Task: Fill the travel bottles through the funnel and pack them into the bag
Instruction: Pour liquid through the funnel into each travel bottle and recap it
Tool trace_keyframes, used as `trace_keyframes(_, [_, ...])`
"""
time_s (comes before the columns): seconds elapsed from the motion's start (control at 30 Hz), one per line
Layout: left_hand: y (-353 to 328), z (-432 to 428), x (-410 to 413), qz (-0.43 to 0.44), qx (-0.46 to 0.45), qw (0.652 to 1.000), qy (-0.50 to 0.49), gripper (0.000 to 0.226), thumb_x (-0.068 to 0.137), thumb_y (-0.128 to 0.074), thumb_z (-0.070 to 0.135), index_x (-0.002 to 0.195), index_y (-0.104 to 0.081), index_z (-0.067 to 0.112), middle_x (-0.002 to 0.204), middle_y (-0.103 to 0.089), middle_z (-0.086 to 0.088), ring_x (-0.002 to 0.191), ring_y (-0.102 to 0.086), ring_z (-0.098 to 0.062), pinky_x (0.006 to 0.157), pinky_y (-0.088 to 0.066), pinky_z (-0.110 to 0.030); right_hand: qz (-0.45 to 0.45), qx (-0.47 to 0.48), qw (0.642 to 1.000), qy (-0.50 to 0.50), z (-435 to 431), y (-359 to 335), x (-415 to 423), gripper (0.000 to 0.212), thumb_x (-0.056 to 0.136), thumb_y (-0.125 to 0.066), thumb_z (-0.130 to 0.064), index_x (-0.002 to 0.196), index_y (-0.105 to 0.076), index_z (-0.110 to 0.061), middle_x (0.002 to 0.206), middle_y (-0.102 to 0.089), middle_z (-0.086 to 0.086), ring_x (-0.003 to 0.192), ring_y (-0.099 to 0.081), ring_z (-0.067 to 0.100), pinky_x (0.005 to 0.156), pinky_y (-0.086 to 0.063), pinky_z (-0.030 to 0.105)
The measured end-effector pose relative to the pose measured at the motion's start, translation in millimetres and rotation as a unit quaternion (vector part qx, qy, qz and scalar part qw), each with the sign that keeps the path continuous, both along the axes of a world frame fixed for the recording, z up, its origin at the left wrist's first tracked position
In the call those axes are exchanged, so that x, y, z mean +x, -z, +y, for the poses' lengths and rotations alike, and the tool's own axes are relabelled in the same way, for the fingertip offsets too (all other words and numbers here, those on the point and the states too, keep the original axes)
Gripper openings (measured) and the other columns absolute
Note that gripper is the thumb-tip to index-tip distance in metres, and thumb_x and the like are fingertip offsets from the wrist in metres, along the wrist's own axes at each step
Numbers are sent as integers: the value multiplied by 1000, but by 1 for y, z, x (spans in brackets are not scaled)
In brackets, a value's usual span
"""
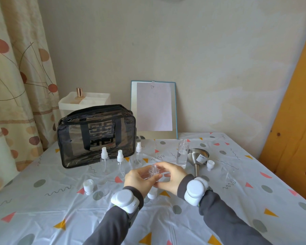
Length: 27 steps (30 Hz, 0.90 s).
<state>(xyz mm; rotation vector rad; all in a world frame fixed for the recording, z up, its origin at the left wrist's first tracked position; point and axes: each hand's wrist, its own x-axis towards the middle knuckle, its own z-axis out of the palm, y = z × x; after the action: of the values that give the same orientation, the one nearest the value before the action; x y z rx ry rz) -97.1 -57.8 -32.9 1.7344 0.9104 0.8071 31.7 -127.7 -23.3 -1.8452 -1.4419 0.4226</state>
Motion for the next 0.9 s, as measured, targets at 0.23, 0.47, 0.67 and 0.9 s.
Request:
trace_keyframes(0.23, [-2,0,0,4,10,1000,-7,30,66,-81,33,95,-71,31,78,-70,17,77,-63,8,71,-48,-11,-18,8,1000,21,11,7,-7,52,66,-75,-29,115,-57,-33,98,-61,-15,91,-61,6,80,-47,14])
trace_keyframes(0.47, [-1,4,-3,11,-2,1000,24,39,63,-82,38,100,-71,29,85,-72,13,84,-65,3,86,-51,-21,-78,10,995,54,11,10,-10,42,74,-69,-34,114,-59,-32,93,-64,-14,78,-49,-3,58,-31,-5])
trace_keyframes(0.67, [-2,12,-19,63,16,989,132,73,55,-68,66,118,-56,33,116,-59,13,109,-55,-4,96,-43,-23,1,-6,999,45,10,10,-12,27,78,-68,-19,103,-62,-25,73,-59,-22,69,-58,-16,61,-39,-3])
trace_keyframes(0.9, [-8,52,-73,81,146,948,-272,29,86,-54,13,115,-62,14,119,-59,-13,110,-50,-32,95,-40,-38,39,-10,997,61,10,10,-15,44,70,-78,-23,110,-61,-16,92,-66,0,94,-64,14,87,-52,26])
